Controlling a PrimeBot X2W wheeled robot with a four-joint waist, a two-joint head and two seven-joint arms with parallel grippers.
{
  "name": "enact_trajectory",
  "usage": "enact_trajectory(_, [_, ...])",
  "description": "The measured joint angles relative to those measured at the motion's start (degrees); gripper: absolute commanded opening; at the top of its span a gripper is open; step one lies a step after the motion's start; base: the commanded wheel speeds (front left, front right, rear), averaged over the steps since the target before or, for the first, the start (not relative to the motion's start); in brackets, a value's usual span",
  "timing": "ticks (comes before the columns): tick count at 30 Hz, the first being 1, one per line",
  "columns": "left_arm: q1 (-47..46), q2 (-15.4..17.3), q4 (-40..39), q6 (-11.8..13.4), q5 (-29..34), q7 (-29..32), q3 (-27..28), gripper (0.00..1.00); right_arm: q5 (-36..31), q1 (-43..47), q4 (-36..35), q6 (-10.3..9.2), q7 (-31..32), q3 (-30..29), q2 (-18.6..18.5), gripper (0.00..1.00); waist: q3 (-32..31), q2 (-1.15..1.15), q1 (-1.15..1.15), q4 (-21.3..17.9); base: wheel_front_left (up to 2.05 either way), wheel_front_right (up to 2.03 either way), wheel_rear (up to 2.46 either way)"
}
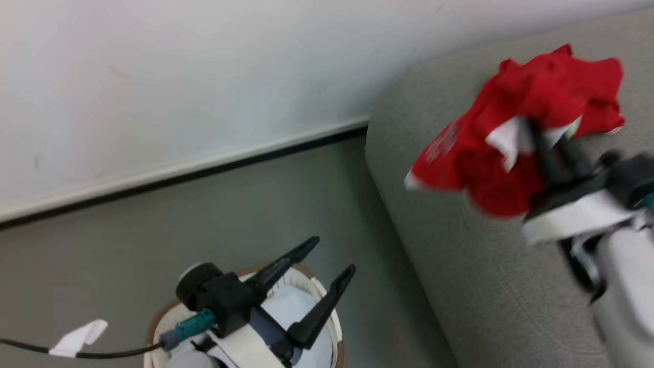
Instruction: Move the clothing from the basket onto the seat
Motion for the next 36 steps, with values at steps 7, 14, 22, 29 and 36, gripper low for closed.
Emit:
enact_trajectory(7, [-4.5,3.6,-3.9,-1.3,1.8,0.1,2.2,1.0,-6.8,-15.7,2.5,0.0,5.2,-14.3,-4.3,0.0,9.6,0.0,0.01,2.9,0.0,0.0,0.0])
enact_trajectory(14, [-7.0,5.5,-6.2,-1.3,2.1,-1.2,5.4,1.0,-14.4,-29.5,3.4,0.0,11.7,-31.4,-9.2,0.0,19.9,0.0,0.02,6.3,0.0,0.0,0.0])
enact_trajectory(22, [-6.2,6.4,-5.7,-1.7,3.5,-2.7,5.5,1.0,-26.8,-30.5,9.3,0.0,13.0,-51.7,-7.4,0.0,27.0,0.0,0.01,11.4,0.0,0.0,0.0])
enact_trajectory(29, [-4.7,7.2,-5.3,-1.3,4.2,-3.2,5.7,1.0,-37.7,-27.5,16.9,0.0,8.2,-66.2,2.2,0.0,28.0,0.0,0.0,13.4,0.0,0.0,0.0])
enact_trajectory(36, [-3.9,7.9,-4.6,-0.4,4.1,-3.6,6.9,1.0,-43.0,-28.3,22.3,0.0,0.5,-69.2,5.2,1.0,25.6,0.0,0.0,12.7,0.0,0.0,0.0])
